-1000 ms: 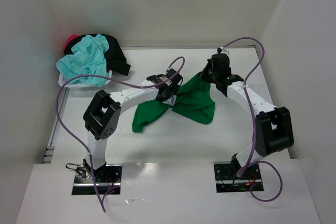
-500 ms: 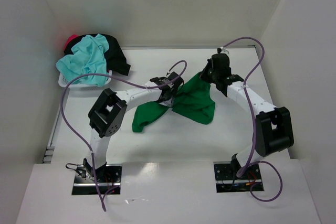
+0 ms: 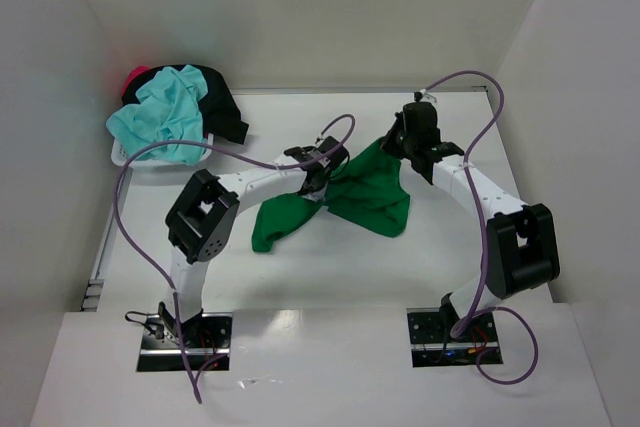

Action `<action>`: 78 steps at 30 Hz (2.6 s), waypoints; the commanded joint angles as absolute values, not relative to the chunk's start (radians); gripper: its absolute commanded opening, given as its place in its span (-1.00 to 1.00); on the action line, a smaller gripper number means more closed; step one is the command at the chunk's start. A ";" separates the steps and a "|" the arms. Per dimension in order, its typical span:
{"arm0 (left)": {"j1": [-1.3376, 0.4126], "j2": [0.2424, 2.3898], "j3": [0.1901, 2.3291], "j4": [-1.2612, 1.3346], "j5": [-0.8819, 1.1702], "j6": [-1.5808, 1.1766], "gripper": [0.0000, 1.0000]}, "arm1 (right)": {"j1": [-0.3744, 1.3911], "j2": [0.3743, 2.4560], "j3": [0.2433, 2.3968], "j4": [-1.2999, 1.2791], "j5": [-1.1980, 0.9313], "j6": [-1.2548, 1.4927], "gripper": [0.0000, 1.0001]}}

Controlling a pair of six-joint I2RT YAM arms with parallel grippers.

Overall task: Fold and stack the t-shirts
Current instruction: Flatten out the tshirt

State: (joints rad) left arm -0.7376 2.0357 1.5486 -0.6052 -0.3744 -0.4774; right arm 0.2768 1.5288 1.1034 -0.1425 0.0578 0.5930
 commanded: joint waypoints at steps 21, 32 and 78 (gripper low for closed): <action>-0.581 1.258 1.809 -0.673 -0.523 -0.334 -1.00 | 0.160 1.135 1.621 -0.408 0.081 0.515 -1.00; -0.581 0.829 1.710 -0.713 -0.492 -0.396 -1.00 | 0.160 0.842 1.762 -0.532 -0.093 0.566 -1.00; -0.198 2.170 1.835 -0.276 -0.339 -0.456 -1.00 | 0.052 2.055 1.684 -0.081 0.069 0.624 -1.00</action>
State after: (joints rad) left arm -0.2016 2.1311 1.7844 -0.2989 -0.3603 -0.4915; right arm 0.0624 2.0224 1.5768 -0.1150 0.0486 0.6529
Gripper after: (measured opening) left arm 0.010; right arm 0.004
